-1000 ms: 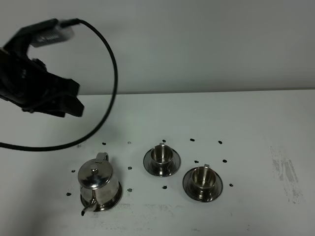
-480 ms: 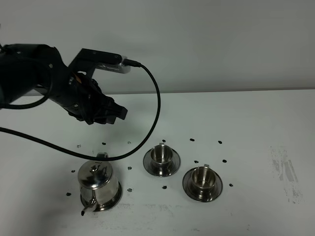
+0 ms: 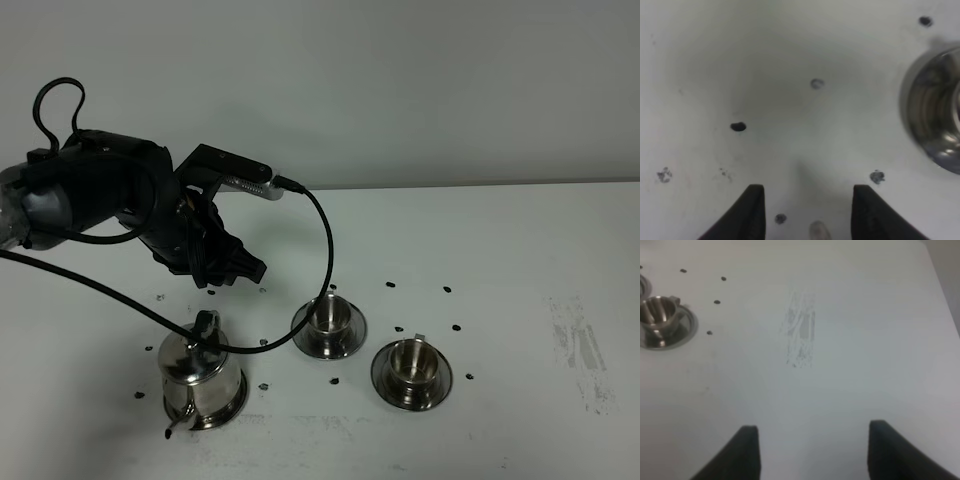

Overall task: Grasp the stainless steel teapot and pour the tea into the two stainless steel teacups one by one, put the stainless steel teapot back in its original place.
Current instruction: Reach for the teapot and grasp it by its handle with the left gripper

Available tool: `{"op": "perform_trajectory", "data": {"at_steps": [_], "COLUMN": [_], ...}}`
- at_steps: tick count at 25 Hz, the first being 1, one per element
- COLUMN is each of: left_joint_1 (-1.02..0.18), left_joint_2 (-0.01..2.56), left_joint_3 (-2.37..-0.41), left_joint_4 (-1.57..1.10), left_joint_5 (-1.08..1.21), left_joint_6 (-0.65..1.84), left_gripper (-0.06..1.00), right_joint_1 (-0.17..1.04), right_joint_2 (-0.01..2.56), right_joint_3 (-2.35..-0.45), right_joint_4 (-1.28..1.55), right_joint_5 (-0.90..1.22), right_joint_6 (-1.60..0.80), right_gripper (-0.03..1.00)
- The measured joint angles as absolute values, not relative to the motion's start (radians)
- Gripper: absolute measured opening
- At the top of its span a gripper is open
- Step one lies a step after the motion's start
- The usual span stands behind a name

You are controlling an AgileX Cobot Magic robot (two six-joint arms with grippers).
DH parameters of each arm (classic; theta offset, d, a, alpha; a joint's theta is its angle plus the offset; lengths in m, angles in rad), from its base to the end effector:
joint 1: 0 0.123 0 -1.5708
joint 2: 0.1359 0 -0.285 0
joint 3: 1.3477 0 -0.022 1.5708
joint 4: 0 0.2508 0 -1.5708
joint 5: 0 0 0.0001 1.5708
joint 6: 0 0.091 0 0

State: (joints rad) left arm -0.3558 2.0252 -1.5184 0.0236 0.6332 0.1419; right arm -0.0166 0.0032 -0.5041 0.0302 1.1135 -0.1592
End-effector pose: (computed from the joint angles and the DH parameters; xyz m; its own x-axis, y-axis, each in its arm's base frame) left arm 0.4144 -0.1526 0.1986 -0.7490 0.4493 -0.4869 0.4679 0.8791 0.0913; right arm -0.0071 0.0026 0.2743 -0.4950 -0.1371 -0.8580 -0.0796 0.9905 -0.1123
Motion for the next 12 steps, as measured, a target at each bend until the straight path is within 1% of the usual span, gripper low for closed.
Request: {"op": "perform_trajectory", "data": {"at_steps": [12], "left_joint_1": [-0.356], "left_joint_2": [2.089], "left_joint_3": [-1.518], "left_joint_4": [0.081], "left_joint_5": [0.647], "left_joint_6": [0.102], "left_gripper": [0.46], "right_joint_1": [-0.017], "right_joint_2": [0.003], "right_joint_3": [-0.504], "right_joint_4": [0.031], "right_joint_5": [1.114], "right_joint_6": [-0.157], "right_gripper": [0.49]}}
